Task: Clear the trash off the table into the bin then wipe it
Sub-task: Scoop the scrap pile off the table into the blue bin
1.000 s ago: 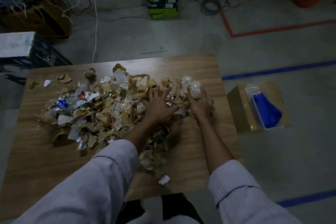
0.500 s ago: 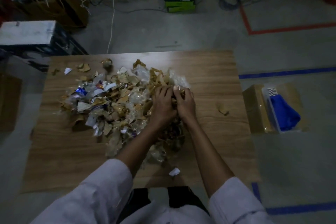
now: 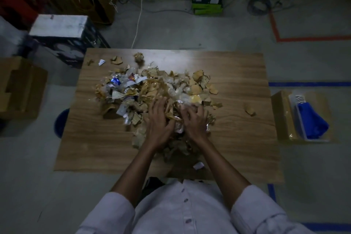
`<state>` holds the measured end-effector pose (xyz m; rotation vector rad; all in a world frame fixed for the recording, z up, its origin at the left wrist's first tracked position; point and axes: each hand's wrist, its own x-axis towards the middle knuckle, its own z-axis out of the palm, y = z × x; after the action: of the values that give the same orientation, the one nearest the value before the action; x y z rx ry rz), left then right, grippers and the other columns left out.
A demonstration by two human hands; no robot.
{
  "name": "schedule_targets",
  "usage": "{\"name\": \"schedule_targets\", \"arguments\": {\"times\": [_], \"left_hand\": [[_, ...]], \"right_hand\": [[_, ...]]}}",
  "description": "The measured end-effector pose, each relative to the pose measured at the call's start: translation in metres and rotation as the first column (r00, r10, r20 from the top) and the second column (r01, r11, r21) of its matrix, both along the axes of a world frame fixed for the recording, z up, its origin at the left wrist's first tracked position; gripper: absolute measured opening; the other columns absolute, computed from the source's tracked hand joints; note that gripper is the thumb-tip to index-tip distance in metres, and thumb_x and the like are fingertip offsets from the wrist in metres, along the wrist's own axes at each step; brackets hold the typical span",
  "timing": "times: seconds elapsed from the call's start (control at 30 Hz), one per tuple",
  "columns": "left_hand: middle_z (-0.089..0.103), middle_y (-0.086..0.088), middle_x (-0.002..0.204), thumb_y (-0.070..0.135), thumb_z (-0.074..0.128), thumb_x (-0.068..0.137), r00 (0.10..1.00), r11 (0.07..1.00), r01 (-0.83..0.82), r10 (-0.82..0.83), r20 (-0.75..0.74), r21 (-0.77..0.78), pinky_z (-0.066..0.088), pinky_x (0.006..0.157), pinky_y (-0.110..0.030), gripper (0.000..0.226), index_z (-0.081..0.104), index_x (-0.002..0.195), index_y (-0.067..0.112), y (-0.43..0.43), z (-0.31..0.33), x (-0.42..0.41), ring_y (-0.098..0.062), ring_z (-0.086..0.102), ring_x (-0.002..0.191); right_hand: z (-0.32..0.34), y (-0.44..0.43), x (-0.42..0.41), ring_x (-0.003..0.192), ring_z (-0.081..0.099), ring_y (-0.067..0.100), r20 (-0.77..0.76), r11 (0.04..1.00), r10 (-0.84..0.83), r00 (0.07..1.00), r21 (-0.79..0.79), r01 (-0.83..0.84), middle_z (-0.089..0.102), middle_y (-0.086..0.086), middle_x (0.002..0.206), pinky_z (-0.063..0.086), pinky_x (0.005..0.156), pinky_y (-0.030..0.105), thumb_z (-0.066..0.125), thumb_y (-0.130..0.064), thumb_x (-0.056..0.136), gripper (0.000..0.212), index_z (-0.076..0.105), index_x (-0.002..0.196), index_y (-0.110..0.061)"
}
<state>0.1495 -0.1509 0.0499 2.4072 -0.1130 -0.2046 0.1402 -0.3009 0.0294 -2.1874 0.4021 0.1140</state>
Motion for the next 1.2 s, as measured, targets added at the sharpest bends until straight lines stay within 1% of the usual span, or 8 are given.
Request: {"name": "schedule_targets", "arguments": {"times": [0.23, 0.33, 0.5, 0.67, 0.77, 0.9, 1.03, 1.2], "left_hand": [[0.027, 0.004, 0.165, 0.050, 0.038, 0.085, 1.000, 0.998, 0.022, -0.022, 0.002, -0.052, 0.000, 0.121, -0.064, 0.073, 0.032, 0.155, 0.031, -0.006, 0.024, 0.001, -0.018, 0.008, 0.155], [0.040, 0.004, 0.158, 0.043, 0.041, 0.082, 0.996, 0.990, -0.027, 0.039, 0.085, -0.139, 0.012, 0.120, -0.061, 0.068, 0.046, 0.148, 0.027, -0.001, 0.029, 0.002, -0.020, 0.021, 0.152], [0.068, -0.006, 0.119, 0.030, 0.053, 0.085, 0.915, 0.926, -0.225, 0.308, 0.260, -0.303, 0.045, 0.097, -0.046, 0.043, 0.069, 0.122, 0.013, 0.036, 0.039, 0.008, -0.025, 0.054, 0.116], [0.070, -0.006, 0.113, 0.044, 0.058, 0.081, 0.699, 0.674, -0.637, 0.710, 0.087, -0.374, 0.050, 0.092, -0.046, 0.047, 0.071, 0.118, 0.018, 0.102, 0.027, 0.031, -0.026, 0.057, 0.109], [0.057, -0.007, 0.135, 0.059, 0.061, 0.078, 0.576, 0.515, -0.790, 0.809, -0.117, -0.333, 0.043, 0.102, -0.045, 0.067, 0.055, 0.139, 0.031, 0.146, 0.020, 0.053, -0.027, 0.049, 0.125], [0.035, -0.018, 0.148, 0.066, 0.065, 0.081, 0.455, 0.361, -0.888, 0.783, -0.425, -0.286, 0.046, 0.094, -0.038, 0.076, 0.034, 0.149, 0.051, 0.194, 0.007, 0.104, -0.040, 0.042, 0.133], [0.034, -0.021, 0.152, 0.072, 0.065, 0.080, 0.553, 0.547, -0.818, 0.658, -0.510, -0.181, 0.042, 0.091, -0.035, 0.082, 0.034, 0.152, 0.047, 0.222, -0.014, 0.147, -0.042, 0.044, 0.132], [0.025, -0.017, 0.153, 0.072, 0.067, 0.077, 0.646, 0.684, -0.715, 0.567, -0.511, -0.145, 0.041, 0.110, -0.042, 0.067, 0.050, 0.137, 0.049, 0.219, -0.035, 0.176, -0.041, 0.040, 0.134]], "right_hand": [[0.024, -0.006, 0.002, 0.119, 0.049, 0.023, 0.154, 0.993, -0.085, 0.984, -0.074, 0.097, 0.056, 0.003, 0.129, 0.046, 0.094, 0.041, 0.036, -0.070, 0.094, 0.057, 0.071, 0.117, -0.030], [0.031, 0.001, 0.003, 0.119, 0.048, 0.023, 0.261, 0.966, -0.037, 0.965, -0.238, 0.101, 0.056, 0.000, 0.127, 0.042, 0.091, 0.039, 0.046, -0.063, 0.097, 0.041, 0.073, 0.111, -0.035], [0.050, 0.040, 0.022, 0.117, 0.049, 0.023, 0.409, 0.961, 0.178, 0.895, -0.266, -0.069, 0.060, 0.000, 0.122, 0.040, 0.095, 0.044, 0.051, -0.055, 0.098, 0.036, 0.073, 0.110, -0.028], [0.051, 0.111, 0.059, 0.118, 0.055, 0.026, 0.504, 0.860, 0.495, 0.707, -0.400, -0.317, 0.065, 0.002, 0.123, 0.039, 0.093, 0.046, 0.061, -0.046, 0.094, 0.028, 0.074, 0.111, -0.027], [0.051, 0.155, 0.098, 0.128, 0.051, 0.027, 0.421, 0.783, 0.608, 0.673, -0.455, -0.424, 0.061, 0.002, 0.133, 0.041, 0.098, 0.051, 0.062, -0.052, 0.092, 0.037, 0.071, 0.119, -0.029], [0.044, 0.203, 0.163, 0.152, 0.017, 0.033, -0.022, 0.718, 0.612, 0.791, -0.405, -0.567, 0.032, 0.004, 0.160, 0.019, 0.109, 0.077, 0.061, -0.071, 0.086, 0.063, 0.052, 0.142, -0.043], [0.023, 0.227, 0.206, 0.154, -0.010, 0.043, -0.256, 0.732, 0.563, 0.786, -0.288, -0.618, 0.000, 0.009, 0.170, 0.005, 0.116, 0.078, 0.066, -0.078, 0.077, 0.089, 0.031, 0.155, -0.050], [-0.029, 0.239, 0.225, 0.153, -0.005, 0.049, -0.408, 0.731, 0.543, 0.734, -0.201, -0.652, 0.004, 0.014, 0.170, 0.003, 0.120, 0.069, 0.072, -0.075, 0.071, 0.101, 0.029, 0.157, -0.043]]}}
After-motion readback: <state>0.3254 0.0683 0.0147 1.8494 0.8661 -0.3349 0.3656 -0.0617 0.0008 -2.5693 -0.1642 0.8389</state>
